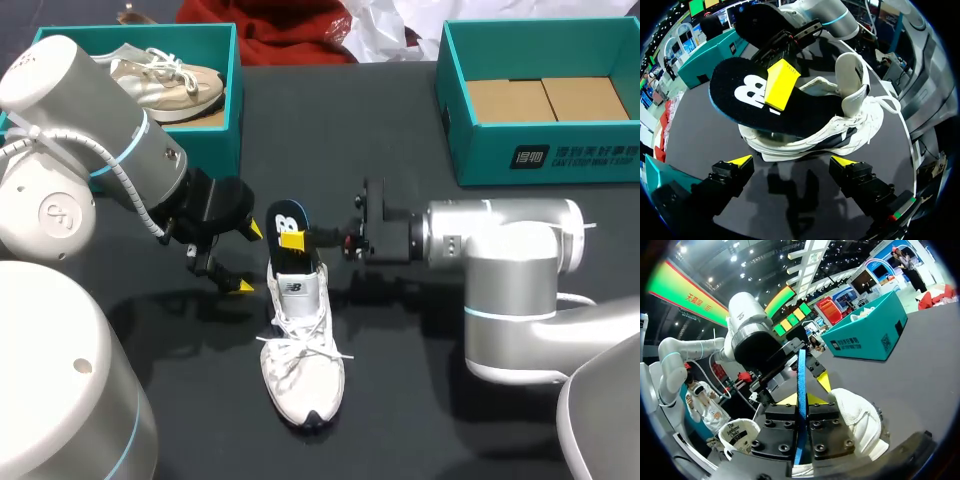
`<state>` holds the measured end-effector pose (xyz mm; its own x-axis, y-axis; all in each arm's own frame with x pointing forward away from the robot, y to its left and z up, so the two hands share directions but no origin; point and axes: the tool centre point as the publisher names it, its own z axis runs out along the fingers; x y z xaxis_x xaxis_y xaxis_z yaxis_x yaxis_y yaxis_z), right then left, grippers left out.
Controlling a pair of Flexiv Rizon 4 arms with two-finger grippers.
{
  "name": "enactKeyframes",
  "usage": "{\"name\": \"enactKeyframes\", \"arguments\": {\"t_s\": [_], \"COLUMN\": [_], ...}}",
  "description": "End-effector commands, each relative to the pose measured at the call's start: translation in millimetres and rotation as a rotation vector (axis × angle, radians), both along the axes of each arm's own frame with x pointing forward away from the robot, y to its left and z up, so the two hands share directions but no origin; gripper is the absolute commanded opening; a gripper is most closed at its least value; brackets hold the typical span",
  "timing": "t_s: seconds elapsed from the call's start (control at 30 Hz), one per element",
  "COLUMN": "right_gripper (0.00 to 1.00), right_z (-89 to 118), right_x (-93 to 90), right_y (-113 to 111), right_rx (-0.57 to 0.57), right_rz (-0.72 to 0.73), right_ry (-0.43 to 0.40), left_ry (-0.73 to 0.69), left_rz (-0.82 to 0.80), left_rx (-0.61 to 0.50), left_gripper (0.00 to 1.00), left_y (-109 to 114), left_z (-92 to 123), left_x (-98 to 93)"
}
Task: Take the shoe out of the shoebox, open the shoe tongue, remove and reinsert the insole, then place the shoe into the shoebox
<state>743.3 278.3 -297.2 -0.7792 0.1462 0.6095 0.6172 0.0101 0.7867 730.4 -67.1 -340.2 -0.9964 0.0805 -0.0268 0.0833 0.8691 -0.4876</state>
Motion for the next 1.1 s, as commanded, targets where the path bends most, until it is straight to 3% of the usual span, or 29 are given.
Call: {"name": "enactKeyframes", "arguments": {"t_s": [0.03, 0.47, 0.77, 0.87, 0.93, 1.1], "right_gripper": [0.00, 0.00, 0.00, 0.23, 0.33, 0.37], "right_z": [-9.2, -31.0, -27.2, -23.1, -19.4, -9.9], "right_x": [5.0, -29.4, -32.1, -28.6, -25.9, -19.4], "right_y": [-0.7, -4.5, -0.7, -0.1, 0.4, 2.2], "right_rx": [0.002, 0.041, 0.040, 0.033, 0.028, 0.011], "right_rz": [0.038, 0.004, 0.010, 0.014, 0.017, 0.031], "right_ry": [0.023, 0.094, 0.077, 0.065, 0.054, 0.022], "left_ry": [-0.001, -0.001, -0.001, -0.001, -0.001, -0.001], "left_rz": [0.000, 0.000, 0.000, 0.000, 0.000, 0.000], "left_rx": [0.000, 0.000, 0.000, 0.000, 0.000, 0.000], "left_gripper": [1.00, 1.00, 1.00, 1.00, 1.00, 1.00], "left_y": [-0.8, -0.8, -0.8, -0.8, -0.8, -0.8], "left_z": [-1.5, -1.5, -1.5, -1.5, -1.5, -1.5], "left_x": [0.1, 0.1, 0.1, 0.1, 0.1, 0.1]}}
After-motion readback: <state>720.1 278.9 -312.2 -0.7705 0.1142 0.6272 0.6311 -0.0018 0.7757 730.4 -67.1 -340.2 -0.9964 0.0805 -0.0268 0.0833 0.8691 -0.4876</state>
